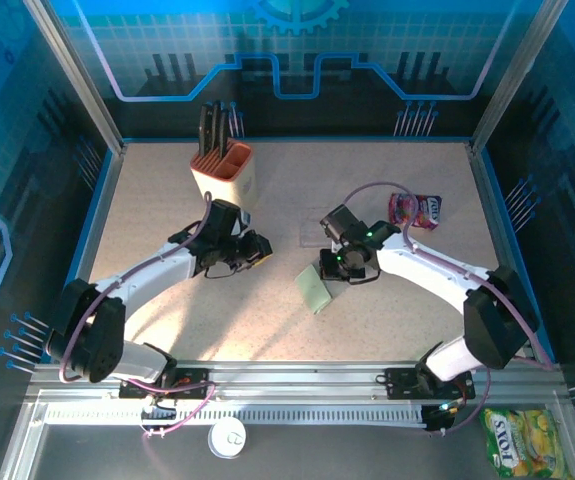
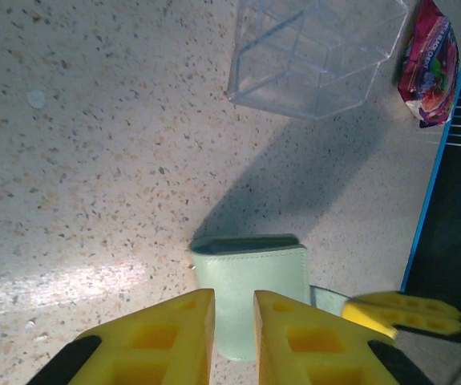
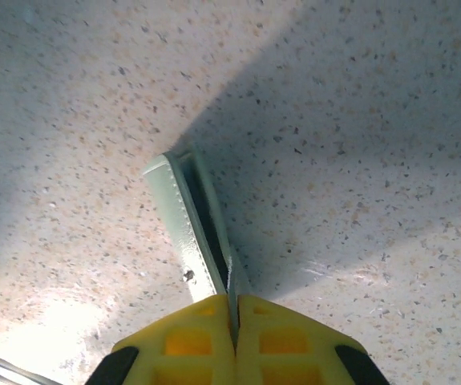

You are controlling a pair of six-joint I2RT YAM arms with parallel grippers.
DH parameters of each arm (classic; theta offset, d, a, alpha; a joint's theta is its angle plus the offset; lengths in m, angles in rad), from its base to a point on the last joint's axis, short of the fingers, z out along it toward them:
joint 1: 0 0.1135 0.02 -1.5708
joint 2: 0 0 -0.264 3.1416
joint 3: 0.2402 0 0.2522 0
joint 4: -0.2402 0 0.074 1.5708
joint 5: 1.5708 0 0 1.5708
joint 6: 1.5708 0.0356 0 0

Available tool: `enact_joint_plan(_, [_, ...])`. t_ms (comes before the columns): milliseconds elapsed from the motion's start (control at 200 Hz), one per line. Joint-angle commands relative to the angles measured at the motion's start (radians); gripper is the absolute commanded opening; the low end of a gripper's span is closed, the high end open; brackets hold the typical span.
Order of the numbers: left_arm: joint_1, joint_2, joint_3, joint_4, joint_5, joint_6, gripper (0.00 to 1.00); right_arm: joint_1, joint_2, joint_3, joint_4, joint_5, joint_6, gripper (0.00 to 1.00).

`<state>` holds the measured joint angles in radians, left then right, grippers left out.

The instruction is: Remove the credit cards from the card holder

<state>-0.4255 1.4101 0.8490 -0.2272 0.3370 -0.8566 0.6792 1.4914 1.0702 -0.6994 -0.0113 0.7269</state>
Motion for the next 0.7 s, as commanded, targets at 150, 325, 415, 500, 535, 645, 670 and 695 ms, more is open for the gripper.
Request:
enact_joint_plan(150, [0.015, -0.020, -0.019, 0.027, 0.045, 0.042, 0.21, 0.093, -0.004, 0.124, -0.072, 0.045, 0.092, 0.00])
enact_joint_plan(325, [0.016, 0.008, -0.022, 0.029, 0.077, 0.048, 0.21, 0.124, 0.028, 0.168, -0.074, 0.057, 0.103, 0.00])
enact_joint_plan(415, [0.017, 0.034, -0.019, 0.020, 0.096, 0.050, 0.20, 0.123, 0.029, 0.165, -0.080, 0.067, 0.093, 0.00])
enact_joint_plan(500, [0.016, 0.066, -0.019, 0.027, 0.115, 0.046, 0.20, 0.112, 0.024, 0.157, -0.103, 0.082, 0.074, 0.00])
enact_joint_plan(535, [0.017, 0.081, -0.019, 0.034, 0.125, 0.042, 0.19, 0.105, 0.019, 0.150, -0.115, 0.090, 0.066, 0.00])
enact_joint_plan(645, [0.009, 0.123, -0.015, 0.048, 0.150, 0.029, 0.17, 0.073, -0.008, 0.104, -0.138, 0.110, 0.042, 0.00])
enact_joint_plan(670, [0.006, 0.132, -0.013, 0.048, 0.153, 0.027, 0.16, 0.062, -0.016, 0.088, -0.137, 0.110, 0.038, 0.00])
enact_joint_plan(695, [0.000, 0.140, -0.010, 0.047, 0.152, 0.024, 0.16, 0.052, -0.023, 0.072, -0.136, 0.111, 0.033, 0.00])
